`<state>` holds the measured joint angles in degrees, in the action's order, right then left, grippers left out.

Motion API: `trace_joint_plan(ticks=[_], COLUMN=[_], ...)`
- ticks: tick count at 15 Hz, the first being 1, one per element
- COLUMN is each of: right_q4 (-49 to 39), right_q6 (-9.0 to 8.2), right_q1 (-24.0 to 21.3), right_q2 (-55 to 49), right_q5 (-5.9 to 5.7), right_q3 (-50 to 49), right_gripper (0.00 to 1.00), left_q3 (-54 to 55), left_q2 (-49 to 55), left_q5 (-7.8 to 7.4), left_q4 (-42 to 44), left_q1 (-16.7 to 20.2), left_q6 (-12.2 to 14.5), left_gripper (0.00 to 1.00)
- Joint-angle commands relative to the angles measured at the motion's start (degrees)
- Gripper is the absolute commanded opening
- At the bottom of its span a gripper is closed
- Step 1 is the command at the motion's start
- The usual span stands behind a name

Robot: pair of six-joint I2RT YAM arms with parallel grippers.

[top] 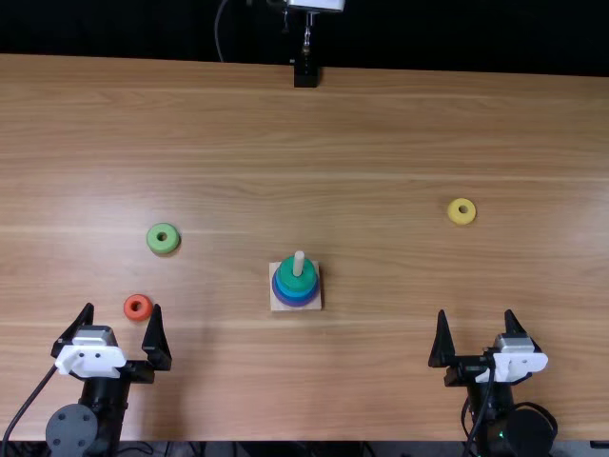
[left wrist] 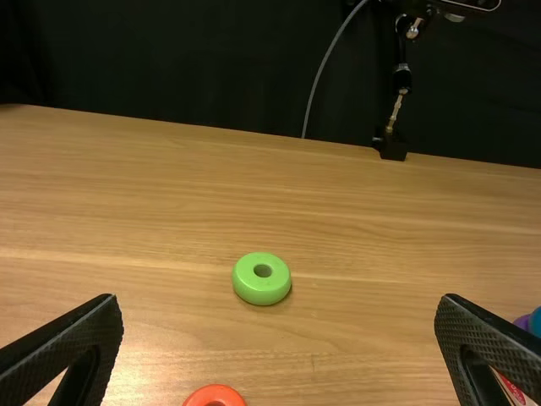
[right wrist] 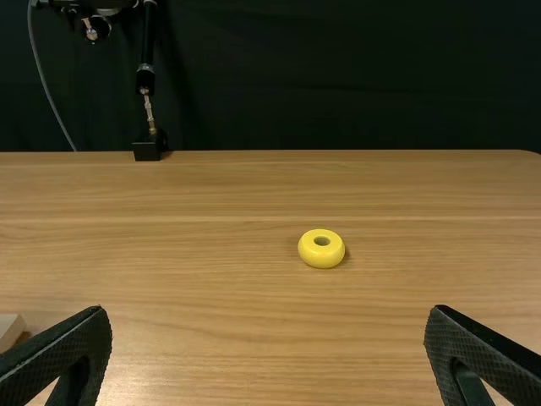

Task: Build the Hanoi tower: stack the rings onto the peg from bottom to top in this color order: purple, dark blue, light blue, dark green, light green, yellow, orange.

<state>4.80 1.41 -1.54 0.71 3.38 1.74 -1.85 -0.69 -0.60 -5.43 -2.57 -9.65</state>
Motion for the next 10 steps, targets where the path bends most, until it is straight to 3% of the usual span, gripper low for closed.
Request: trace_joint_plan(ticks=[1, 5, 7, 9, 10], right_q4=[0.01, 0.01, 0.01, 0.01, 0.01], right_q6=[0.07, 0.07, 0.07, 0.07, 0.07], right_q1=[-0.57, -0.57, -0.57, -0.57, -0.57], right_q2=[-0.71, -0.71, -0.71, -0.71, -0.71], right_q5=[-0.74, -0.74, -0.74, -0.74, -0.74], right_q3=[-0.68, -0.68, -0.68, -0.68, -0.68], right_gripper=[1.0, 1.0, 1.0, 1.0, 1.0], left_q3=[1.85, 1.85, 1.85, 1.85, 1.85], left_q2=[0.69, 0.69, 0.69, 0.69, 0.69], left_q5=[-0.03, -0.24, 0.5, 2.5, 1.76], left_q4=[-0.05, -0.05, -0.47, -0.37, 0.16], left_q1=[0.55, 0.55, 0.55, 1.87, 1.95], left_q6=[0.16, 0.37, 0.9, 0.68, 0.37], left_gripper=[1.0, 1.0, 1.0, 1.0, 1.0])
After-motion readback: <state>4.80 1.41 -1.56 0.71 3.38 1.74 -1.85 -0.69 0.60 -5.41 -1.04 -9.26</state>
